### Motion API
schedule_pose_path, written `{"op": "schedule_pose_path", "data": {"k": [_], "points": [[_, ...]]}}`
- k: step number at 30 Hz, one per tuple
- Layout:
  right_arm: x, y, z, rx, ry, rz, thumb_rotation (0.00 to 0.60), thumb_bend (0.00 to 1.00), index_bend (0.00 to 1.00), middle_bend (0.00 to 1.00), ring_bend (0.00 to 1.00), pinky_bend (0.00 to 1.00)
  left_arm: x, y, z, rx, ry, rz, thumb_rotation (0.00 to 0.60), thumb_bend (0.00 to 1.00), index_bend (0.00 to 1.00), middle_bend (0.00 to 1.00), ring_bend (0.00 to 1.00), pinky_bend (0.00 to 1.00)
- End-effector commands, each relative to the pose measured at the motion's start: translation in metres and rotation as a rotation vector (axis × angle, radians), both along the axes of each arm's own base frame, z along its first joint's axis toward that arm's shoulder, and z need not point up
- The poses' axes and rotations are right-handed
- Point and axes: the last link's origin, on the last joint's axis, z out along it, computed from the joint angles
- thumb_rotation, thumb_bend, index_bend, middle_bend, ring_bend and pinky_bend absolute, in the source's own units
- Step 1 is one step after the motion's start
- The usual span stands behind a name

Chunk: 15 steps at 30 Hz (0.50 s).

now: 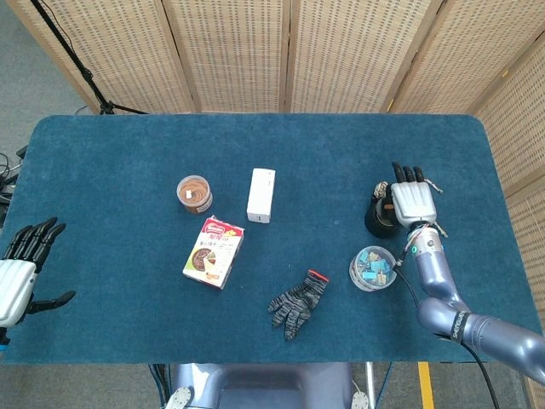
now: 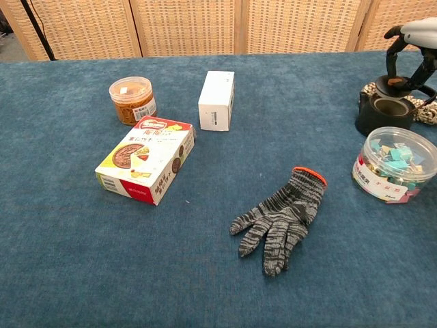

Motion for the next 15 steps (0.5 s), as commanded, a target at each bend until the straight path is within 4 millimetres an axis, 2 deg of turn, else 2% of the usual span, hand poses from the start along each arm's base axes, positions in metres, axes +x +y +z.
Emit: {"op": "schedule_pose_path", "data": {"k": [1, 4, 8, 15], "points": [[0.002, 0.008, 0.013, -0.02, 0.016, 0.022, 0.6, 0.45, 0.63, 0.0, 0.0, 0.0, 0.0, -0.001, 0.0, -0.001, 0.0, -0.003, 0.6, 0.04, 0.0, 0.0, 0.0, 0.0], [0.0, 0.02, 0.024, -0.031, 0.031, 0.04, 0.6, 0.45, 0.63, 0.0, 0.0, 0.0, 0.0, -0.001, 0.001, -0.001, -0.001, -0.005, 0.6, 0.04, 0.0, 0.0, 0.0, 0.0], [-0.013, 0.042, 0.038, -0.048, 0.048, 0.045, 0.6, 0.45, 0.63, 0.0, 0.0, 0.0, 0.0, -0.003, 0.001, -0.002, -0.005, -0.01, 0.6, 0.04, 0.0, 0.0, 0.0, 0.0], [-0.055, 0.08, 0.058, -0.065, 0.064, 0.009, 0.6, 0.45, 0.62, 0.0, 0.0, 0.0, 0.001, -0.006, 0.0, -0.006, -0.002, -0.02, 0.6, 0.04, 0.0, 0.0, 0.0, 0.0]]}}
